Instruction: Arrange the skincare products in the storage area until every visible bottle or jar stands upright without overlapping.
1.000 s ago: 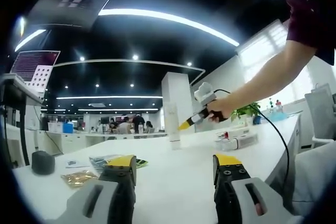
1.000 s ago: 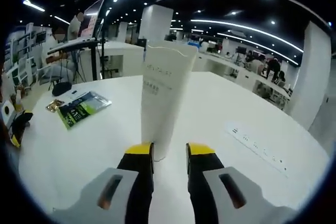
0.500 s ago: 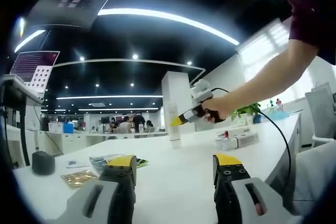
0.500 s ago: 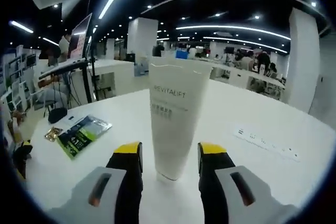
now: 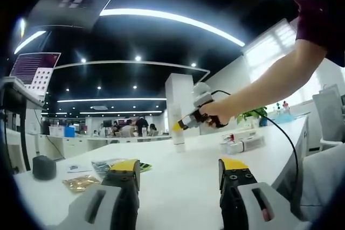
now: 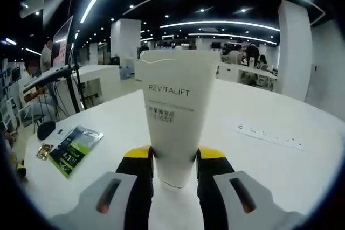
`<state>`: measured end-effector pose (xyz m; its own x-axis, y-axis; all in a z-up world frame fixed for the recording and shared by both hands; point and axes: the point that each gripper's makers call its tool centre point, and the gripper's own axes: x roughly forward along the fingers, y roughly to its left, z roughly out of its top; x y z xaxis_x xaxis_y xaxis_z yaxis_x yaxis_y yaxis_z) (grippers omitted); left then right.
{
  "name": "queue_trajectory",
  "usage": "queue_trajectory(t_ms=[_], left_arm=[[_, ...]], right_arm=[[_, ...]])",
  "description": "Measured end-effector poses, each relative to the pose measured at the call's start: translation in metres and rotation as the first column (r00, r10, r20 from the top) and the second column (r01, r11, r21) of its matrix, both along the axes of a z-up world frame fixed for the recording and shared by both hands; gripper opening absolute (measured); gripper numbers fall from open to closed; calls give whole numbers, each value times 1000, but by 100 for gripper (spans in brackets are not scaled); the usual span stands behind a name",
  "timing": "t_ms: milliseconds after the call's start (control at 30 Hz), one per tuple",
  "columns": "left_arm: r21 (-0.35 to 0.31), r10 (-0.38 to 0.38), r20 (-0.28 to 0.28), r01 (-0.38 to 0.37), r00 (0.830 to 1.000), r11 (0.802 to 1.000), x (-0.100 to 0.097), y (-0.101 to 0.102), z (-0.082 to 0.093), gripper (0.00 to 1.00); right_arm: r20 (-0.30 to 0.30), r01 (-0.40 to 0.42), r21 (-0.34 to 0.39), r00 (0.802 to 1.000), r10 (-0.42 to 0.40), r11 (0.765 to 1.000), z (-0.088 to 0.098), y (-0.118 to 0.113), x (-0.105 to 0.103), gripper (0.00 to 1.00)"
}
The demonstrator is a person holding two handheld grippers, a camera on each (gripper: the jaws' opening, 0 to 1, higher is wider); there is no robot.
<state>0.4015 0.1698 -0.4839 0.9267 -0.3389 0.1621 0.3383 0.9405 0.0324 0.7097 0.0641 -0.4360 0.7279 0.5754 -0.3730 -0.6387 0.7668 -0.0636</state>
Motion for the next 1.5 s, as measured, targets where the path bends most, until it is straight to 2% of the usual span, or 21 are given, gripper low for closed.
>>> queue_trajectory(t_ms=[100,233,400,600,800,867,933,1033,1133,1233,1267,1300,1400,1500], left_arm=[[0,0,-1,0,1000,1000,0,0,0,61],[2,-1,-1,1,1000,1000,0,0,0,61],[5,-2,-4,2,1000,1000,0,0,-1,61],[-1,-1,-6,1,1000,1000,-1,1,-1,61],[-16,-9,-11,8,1000,1000,-1,0,1,62],[-32,-15,-16,15,1000,999,-3,-1,2,63],[-31,-18,-20,18,1000,999,-3,-2,2,63],[-33,-20,-29,19,999,999,-3,-3,1,65],[-40,-27,-34,25,999,999,-4,-4,1,66],[-55,-28,-41,26,999,998,-6,-4,3,66],[-63,-29,-41,27,999,998,-6,-4,3,66],[-64,-30,-41,27,999,998,-6,-4,3,66],[-53,-35,-48,33,998,998,-7,-7,2,66],[-28,-42,-56,41,998,999,-7,-10,-1,66]], right_arm=[[-9,6,-12,1000,-6,1000,-3,-1,-1,31],[-12,14,10,1000,-14,1000,-1,-4,-4,48],[6,-5,57,1000,5,998,13,-19,-24,49],[20,-35,104,999,33,994,30,-45,-54,39],[7,-53,95,999,52,994,30,-77,-79,32],[27,-43,71,999,41,997,32,-97,-82,31],[12,-31,57,999,30,998,34,-113,-82,33],[14,-34,51,999,33,998,45,-136,-83,32],[-1,-49,-3,999,49,999,47,-155,-84,31],[-43,-88,-74,995,85,993,36,-169,-88,30],[-72,-87,-134,994,78,987,26,-178,-88,31],[-88,-124,-193,990,109,973,18,-182,-89,31],[-156,-176,-242,978,140,954,2,-186,-94,31],[-195,-229,-343,966,169,911,-14,-194,-92,30]])
